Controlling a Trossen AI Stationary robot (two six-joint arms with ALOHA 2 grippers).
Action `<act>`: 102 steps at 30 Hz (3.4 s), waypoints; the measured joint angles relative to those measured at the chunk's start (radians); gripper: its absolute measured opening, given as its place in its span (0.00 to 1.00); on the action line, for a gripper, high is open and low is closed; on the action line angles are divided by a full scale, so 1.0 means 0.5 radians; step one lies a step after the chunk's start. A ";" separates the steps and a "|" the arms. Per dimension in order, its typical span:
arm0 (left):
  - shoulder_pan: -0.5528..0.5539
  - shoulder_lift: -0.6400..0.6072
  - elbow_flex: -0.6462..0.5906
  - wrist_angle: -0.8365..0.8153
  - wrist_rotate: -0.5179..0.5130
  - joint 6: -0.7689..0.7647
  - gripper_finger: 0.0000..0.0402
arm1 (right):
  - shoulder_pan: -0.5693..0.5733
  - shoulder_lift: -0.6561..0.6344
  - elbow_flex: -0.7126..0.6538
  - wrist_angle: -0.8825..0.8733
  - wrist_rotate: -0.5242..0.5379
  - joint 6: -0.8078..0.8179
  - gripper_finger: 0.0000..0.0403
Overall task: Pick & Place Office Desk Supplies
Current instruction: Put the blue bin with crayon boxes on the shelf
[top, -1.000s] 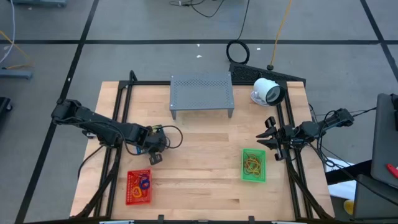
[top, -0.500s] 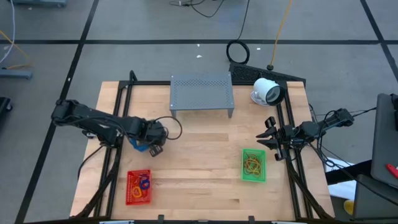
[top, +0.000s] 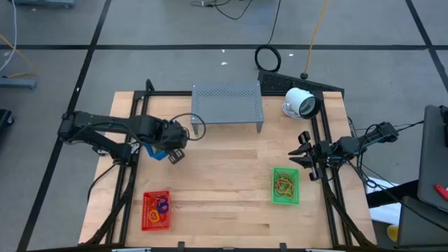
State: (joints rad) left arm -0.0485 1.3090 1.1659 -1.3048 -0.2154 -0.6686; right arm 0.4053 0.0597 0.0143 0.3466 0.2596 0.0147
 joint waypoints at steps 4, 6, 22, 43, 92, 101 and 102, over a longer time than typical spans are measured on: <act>0.042 0.000 0.212 -0.140 -0.033 -0.035 0.02 | 0.001 0.000 0.000 -0.001 0.000 0.000 0.16; 0.072 0.000 0.310 -0.173 -0.048 -0.045 0.02 | 0.001 0.000 0.000 0.000 0.000 0.001 0.16; 0.442 0.304 0.944 0.074 -0.166 0.468 0.02 | 0.001 0.000 0.000 0.001 0.000 0.001 0.16; 0.783 1.242 1.908 0.259 -0.146 0.272 0.02 | 0.000 0.000 0.000 -0.001 0.000 0.000 0.16; 0.868 1.497 2.071 0.154 -0.041 -0.119 0.13 | 0.000 0.000 0.000 -0.001 0.001 0.000 0.16; 0.869 1.498 2.070 0.153 -0.072 -0.080 0.13 | 0.001 0.000 0.000 -0.001 0.001 0.000 0.16; 0.869 1.498 2.070 0.153 -0.074 -0.079 0.13 | 0.001 0.000 0.000 -0.002 0.001 0.000 0.16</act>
State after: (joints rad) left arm 0.3859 2.0579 2.2009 -1.2285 -0.2523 -0.7082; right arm 0.4056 0.0597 0.0143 0.3458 0.2600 0.0147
